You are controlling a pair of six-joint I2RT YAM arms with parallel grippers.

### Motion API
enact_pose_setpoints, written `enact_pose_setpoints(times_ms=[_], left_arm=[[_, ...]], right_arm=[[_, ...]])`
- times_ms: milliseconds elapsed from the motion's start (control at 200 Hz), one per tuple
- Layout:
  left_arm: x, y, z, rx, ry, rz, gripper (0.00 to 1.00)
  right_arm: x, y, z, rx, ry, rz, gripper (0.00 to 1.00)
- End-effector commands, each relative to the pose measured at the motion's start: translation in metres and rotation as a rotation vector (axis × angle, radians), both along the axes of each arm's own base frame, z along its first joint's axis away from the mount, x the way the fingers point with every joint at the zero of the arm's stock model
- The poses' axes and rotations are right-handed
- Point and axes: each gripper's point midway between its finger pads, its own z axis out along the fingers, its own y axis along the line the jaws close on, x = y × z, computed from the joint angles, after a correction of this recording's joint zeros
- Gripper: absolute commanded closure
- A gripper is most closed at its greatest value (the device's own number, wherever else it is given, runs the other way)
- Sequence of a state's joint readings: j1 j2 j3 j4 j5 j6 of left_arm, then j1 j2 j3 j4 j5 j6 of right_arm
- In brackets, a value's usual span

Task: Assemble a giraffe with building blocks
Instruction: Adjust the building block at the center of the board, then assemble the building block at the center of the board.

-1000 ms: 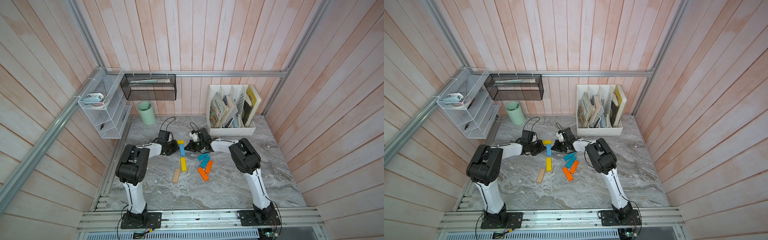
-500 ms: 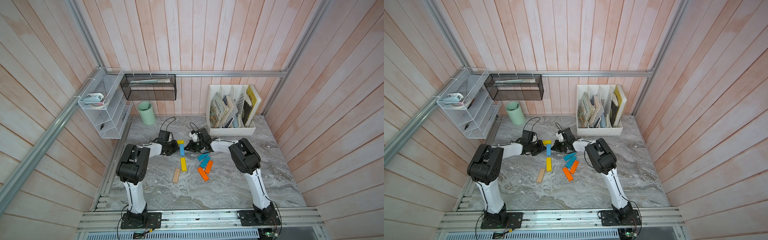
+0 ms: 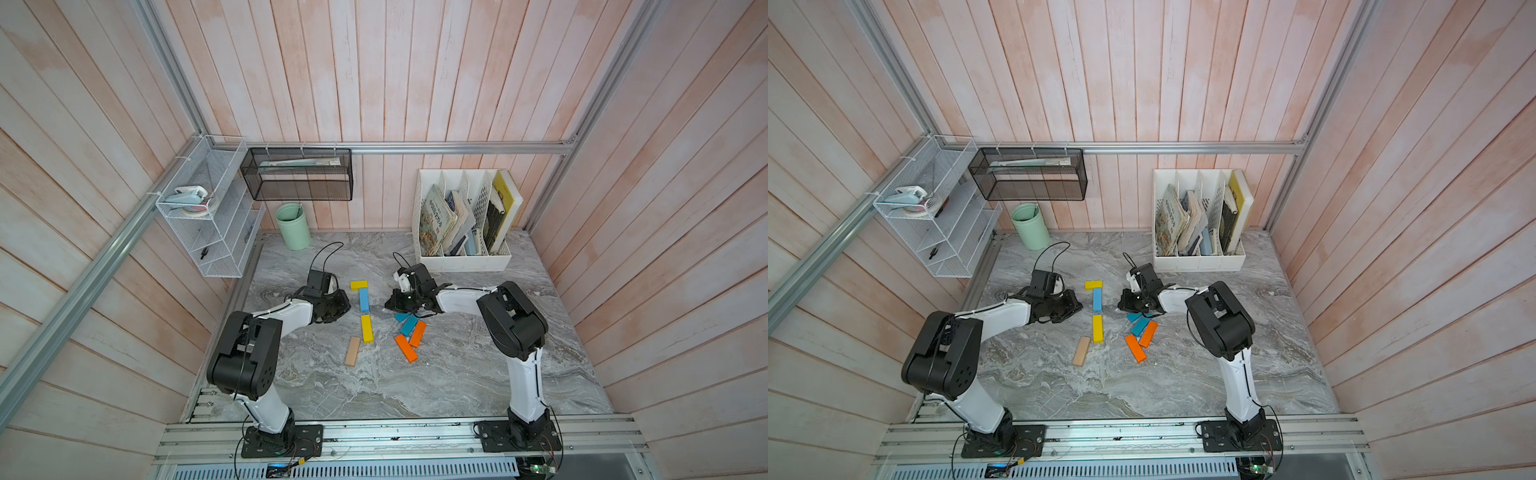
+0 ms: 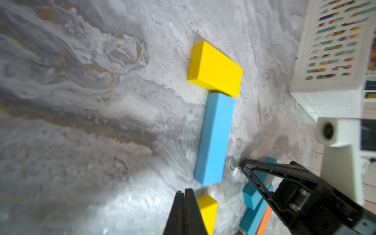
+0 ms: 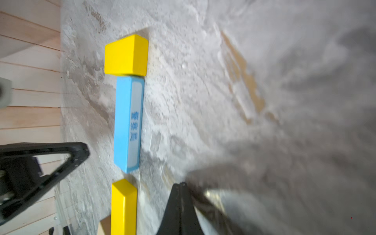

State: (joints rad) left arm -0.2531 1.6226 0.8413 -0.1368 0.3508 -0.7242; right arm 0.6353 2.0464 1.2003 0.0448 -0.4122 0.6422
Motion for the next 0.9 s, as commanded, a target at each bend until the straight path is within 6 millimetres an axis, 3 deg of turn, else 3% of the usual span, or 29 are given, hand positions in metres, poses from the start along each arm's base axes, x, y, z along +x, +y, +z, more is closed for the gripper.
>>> enact_pose_setpoints(times_ms=[0, 160, 295, 895], left_arm=[[-0.030, -0.005, 0.004, 0.028, 0.002, -0.042, 1.00], [-0.066, -0.010, 0.002, 0.024, 0.014, -0.062, 1.00], [-0.079, -0.003, -0.012, 0.052, 0.037, -0.051, 1.00], [-0.071, -0.016, -0.040, 0.038, 0.072, -0.087, 1.00]], right_arm=[[-0.035, -0.003, -0.005, -0.079, -0.011, 0.051, 1.00], [-0.077, 0.008, -0.014, -0.064, 0.020, 0.110, 1.00], [-0.091, 0.014, -0.020, -0.046, 0.038, 0.118, 1.00], [-0.089, 0.037, -0.018, -0.028, 0.035, 0.145, 1.00]])
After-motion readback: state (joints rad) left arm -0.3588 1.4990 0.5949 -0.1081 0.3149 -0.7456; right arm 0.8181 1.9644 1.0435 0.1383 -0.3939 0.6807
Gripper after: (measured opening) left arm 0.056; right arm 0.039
